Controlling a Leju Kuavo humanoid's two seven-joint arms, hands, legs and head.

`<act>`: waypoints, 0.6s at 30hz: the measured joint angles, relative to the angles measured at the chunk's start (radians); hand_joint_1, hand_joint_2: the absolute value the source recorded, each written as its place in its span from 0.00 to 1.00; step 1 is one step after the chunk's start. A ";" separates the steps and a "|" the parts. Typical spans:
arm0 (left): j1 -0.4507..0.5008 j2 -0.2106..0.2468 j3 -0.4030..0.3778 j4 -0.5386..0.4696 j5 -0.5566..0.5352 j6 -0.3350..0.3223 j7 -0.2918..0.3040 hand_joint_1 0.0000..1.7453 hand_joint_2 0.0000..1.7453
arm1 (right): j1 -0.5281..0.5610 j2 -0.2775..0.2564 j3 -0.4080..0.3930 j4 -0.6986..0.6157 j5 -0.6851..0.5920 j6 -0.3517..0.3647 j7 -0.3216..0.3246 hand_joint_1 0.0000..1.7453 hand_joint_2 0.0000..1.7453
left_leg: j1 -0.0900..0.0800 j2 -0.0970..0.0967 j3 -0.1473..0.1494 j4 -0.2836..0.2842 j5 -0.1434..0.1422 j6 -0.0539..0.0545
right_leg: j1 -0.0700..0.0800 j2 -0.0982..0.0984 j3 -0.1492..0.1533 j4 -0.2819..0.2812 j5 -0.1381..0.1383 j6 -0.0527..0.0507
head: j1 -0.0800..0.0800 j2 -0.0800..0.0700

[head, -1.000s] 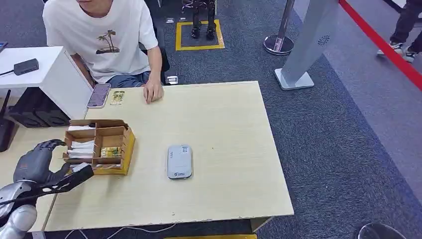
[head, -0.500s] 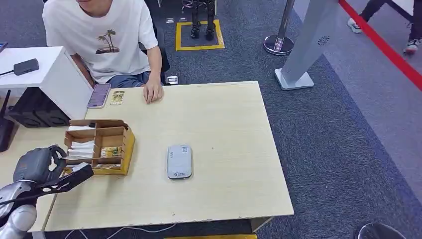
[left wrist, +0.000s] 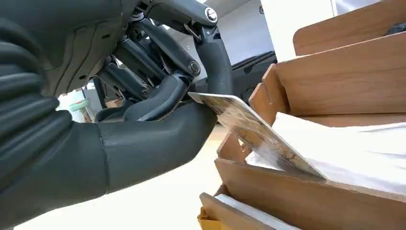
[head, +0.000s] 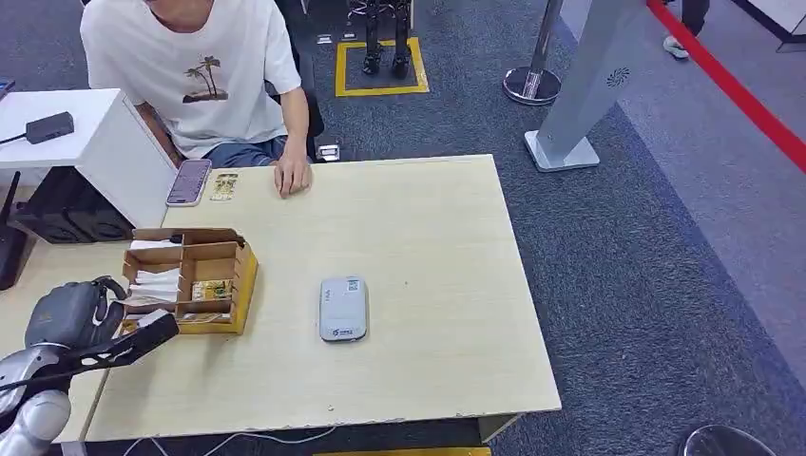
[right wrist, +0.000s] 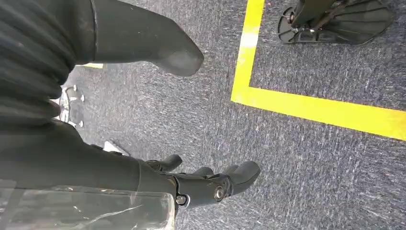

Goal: Pass the card to the sensor for recognition and then transmit it.

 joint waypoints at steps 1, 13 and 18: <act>0.000 0.000 0.000 0.000 0.000 0.001 0.000 1.00 1.00 | 0.000 0.000 0.000 0.000 0.000 0.000 0.000 0.00 1.00 | 0.000 0.000 0.000 0.000 0.000 0.000 | 0.000 0.000 0.000 0.000 0.000 0.000 | 0.000 0.000; -0.033 0.009 0.000 0.000 -0.003 0.004 -0.003 1.00 1.00 | -0.001 0.000 -0.016 0.000 0.020 0.003 0.000 0.00 1.00 | 0.000 0.000 0.000 0.000 0.000 0.000 | 0.000 0.000 0.000 0.000 0.000 0.000 | 0.000 0.000; -0.121 0.060 -0.011 -0.002 0.000 -0.069 -0.016 1.00 1.00 | -0.002 0.000 -0.024 0.000 0.021 0.009 -0.002 0.00 1.00 | 0.001 0.000 0.000 0.000 0.001 0.000 | 0.001 0.000 0.000 0.000 0.000 0.000 | 0.000 0.000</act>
